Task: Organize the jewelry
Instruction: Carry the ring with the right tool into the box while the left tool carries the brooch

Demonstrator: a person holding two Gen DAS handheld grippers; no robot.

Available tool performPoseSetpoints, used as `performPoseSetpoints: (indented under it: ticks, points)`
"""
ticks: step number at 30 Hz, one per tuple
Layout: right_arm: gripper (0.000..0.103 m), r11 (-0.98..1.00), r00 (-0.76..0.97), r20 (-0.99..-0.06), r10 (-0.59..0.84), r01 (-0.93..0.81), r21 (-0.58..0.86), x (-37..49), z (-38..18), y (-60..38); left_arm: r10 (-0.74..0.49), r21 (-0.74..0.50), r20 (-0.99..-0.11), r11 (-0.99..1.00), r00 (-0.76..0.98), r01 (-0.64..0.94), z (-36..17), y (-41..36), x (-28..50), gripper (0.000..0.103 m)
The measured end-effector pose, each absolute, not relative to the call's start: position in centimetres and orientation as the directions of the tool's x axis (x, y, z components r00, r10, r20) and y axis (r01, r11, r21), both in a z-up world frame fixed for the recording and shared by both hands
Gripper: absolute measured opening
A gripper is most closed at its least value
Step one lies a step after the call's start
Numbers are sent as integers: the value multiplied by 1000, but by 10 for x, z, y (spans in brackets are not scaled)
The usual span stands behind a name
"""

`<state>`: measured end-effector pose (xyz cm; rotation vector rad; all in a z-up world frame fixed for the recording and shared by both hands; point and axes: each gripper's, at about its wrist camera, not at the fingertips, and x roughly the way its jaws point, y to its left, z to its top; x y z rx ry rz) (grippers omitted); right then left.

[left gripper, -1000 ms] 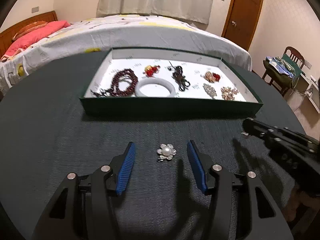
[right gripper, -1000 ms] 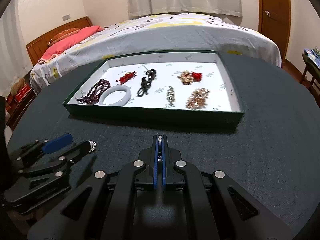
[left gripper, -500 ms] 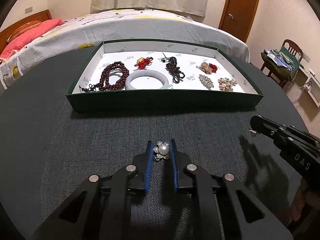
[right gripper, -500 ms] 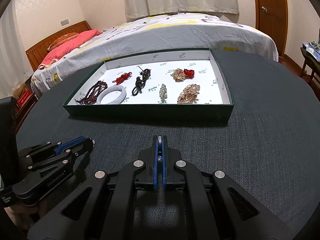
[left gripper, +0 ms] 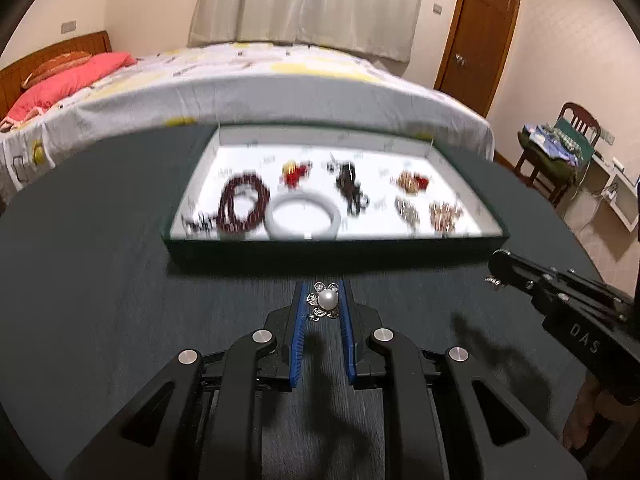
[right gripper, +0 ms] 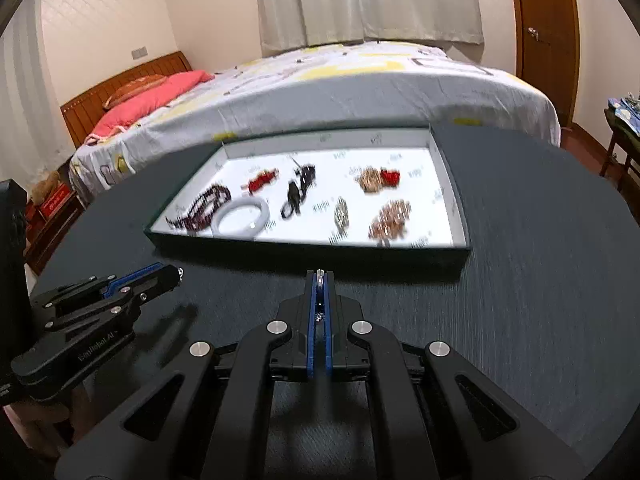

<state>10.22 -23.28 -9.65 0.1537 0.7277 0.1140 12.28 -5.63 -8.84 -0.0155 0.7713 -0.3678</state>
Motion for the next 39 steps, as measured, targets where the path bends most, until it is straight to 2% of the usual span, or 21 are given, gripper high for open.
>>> performPoseSetpoints:
  ticks: [11, 18, 30, 39]
  points:
    - [4, 986, 830, -536, 154, -93, 140, 143, -45, -227, -334, -149, -556, 941, 761, 305, -37, -51, 181, 17]
    - [4, 985, 855, -493, 161, -105, 140, 195, -36, -227, -310, -135, -555, 949, 771, 285, -37, -50, 229, 17]
    - [4, 991, 777, -619, 118, -55, 119, 275, -89, -228, -249, -121, -682, 966, 688, 229, -86, -52, 301, 17]
    - [4, 993, 716, -691, 101, -29, 115, 294, -111, -232, -221, -111, -742, 972, 633, 209, -103, -53, 317, 17]
